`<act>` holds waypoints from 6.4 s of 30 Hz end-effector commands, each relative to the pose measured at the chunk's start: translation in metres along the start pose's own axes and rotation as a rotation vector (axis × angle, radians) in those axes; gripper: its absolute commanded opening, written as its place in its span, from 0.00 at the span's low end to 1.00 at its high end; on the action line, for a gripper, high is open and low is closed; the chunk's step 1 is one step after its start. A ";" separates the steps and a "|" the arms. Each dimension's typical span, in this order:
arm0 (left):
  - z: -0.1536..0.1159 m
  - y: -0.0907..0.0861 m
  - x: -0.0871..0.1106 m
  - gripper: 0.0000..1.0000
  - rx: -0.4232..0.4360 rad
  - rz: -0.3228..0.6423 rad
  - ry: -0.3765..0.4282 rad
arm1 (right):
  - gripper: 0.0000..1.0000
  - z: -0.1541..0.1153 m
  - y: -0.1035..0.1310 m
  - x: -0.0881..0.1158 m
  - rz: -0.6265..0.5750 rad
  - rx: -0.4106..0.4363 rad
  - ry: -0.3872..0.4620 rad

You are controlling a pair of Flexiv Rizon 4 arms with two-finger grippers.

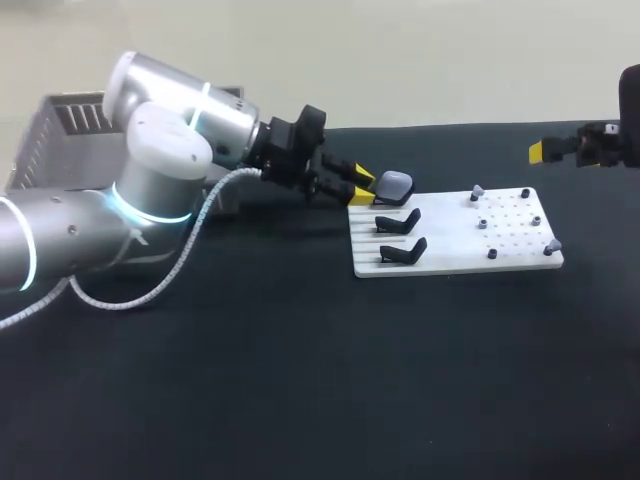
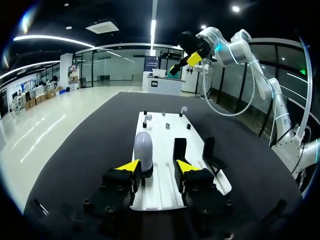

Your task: Pick up each earbud case from the left stands, insert the matching earbuds, close the lid, and place the case in the box.

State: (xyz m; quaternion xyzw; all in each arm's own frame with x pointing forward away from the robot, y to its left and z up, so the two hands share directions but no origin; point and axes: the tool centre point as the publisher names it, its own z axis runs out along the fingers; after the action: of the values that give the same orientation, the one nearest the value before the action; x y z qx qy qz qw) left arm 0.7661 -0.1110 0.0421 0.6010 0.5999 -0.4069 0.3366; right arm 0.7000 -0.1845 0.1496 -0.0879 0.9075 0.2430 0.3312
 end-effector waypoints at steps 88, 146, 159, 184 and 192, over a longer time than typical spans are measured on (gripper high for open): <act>0.036 0.028 -0.002 0.48 0.029 0.057 0.003 | 1.00 0.000 0.000 0.000 -0.001 0.001 0.000; 0.013 -0.063 -0.079 0.00 -0.078 0.124 -0.355 | 1.00 0.000 0.000 0.000 -0.001 0.001 0.000; 0.010 -0.076 -0.084 0.00 -0.063 0.133 -0.363 | 1.00 0.000 0.000 0.000 -0.001 0.001 0.000; 0.011 -0.078 -0.083 0.00 -0.042 0.143 -0.364 | 1.00 -0.004 0.004 0.002 -0.005 0.010 -0.004; 0.011 -0.078 -0.083 0.00 -0.042 0.143 -0.364 | 1.00 -0.034 0.081 0.023 -0.076 0.057 -0.052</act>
State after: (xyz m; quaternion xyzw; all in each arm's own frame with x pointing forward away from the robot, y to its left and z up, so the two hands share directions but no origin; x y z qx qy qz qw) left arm 0.6939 -0.1549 0.1185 0.5529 0.4929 -0.4731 0.4770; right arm 0.6783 -0.1516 0.1694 -0.1289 0.8928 0.2508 0.3512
